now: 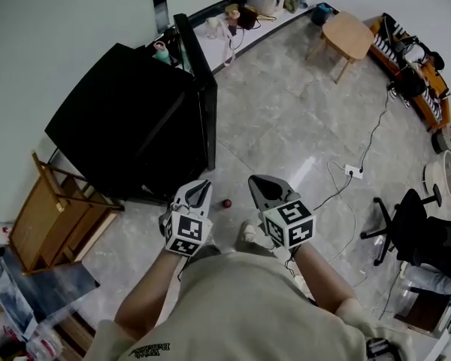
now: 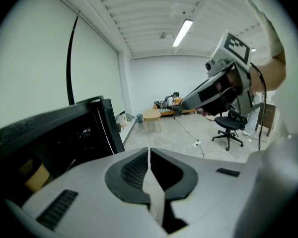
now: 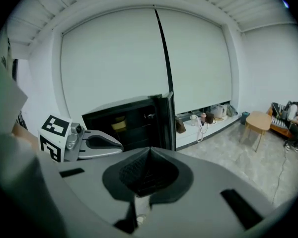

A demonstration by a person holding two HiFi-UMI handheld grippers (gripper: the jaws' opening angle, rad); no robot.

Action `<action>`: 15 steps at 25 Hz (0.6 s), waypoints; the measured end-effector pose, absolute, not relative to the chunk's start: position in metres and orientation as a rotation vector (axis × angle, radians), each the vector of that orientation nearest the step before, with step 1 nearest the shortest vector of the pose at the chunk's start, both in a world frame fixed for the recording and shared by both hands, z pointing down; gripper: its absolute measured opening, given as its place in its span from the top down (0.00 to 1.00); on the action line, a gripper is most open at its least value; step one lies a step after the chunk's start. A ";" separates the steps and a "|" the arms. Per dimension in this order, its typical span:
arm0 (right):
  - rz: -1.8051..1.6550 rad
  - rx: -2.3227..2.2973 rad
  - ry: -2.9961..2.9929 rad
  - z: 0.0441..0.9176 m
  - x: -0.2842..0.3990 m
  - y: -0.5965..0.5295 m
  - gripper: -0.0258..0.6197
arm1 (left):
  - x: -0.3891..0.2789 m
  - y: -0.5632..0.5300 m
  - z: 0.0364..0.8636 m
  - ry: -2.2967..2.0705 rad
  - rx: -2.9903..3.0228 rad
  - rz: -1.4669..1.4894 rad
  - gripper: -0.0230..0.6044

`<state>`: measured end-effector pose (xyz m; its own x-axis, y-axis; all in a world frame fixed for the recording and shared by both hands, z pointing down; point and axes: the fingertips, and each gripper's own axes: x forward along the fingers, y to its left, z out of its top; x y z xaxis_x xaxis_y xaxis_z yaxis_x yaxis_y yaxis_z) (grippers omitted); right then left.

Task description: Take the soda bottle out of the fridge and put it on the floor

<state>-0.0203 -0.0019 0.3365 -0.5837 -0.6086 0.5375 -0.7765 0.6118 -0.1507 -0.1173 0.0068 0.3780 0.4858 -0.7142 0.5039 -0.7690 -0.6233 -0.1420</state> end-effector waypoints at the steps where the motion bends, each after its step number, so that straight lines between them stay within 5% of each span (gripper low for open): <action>1: 0.491 1.108 -2.417 0.325 -0.021 -0.003 0.97 | -0.118 0.005 0.364 -1.334 2.632 0.786 0.94; 15: 0.065 1.225 -2.648 0.174 -0.033 -0.012 0.97 | -0.123 -0.008 0.183 -1.563 2.811 0.398 0.94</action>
<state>-0.0331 -0.0119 0.1740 -0.6272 -0.7473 0.2195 -0.7572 0.6510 0.0529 -0.1234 -0.0077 0.1826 0.5060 -0.8466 0.1650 -0.8223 -0.5312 -0.2039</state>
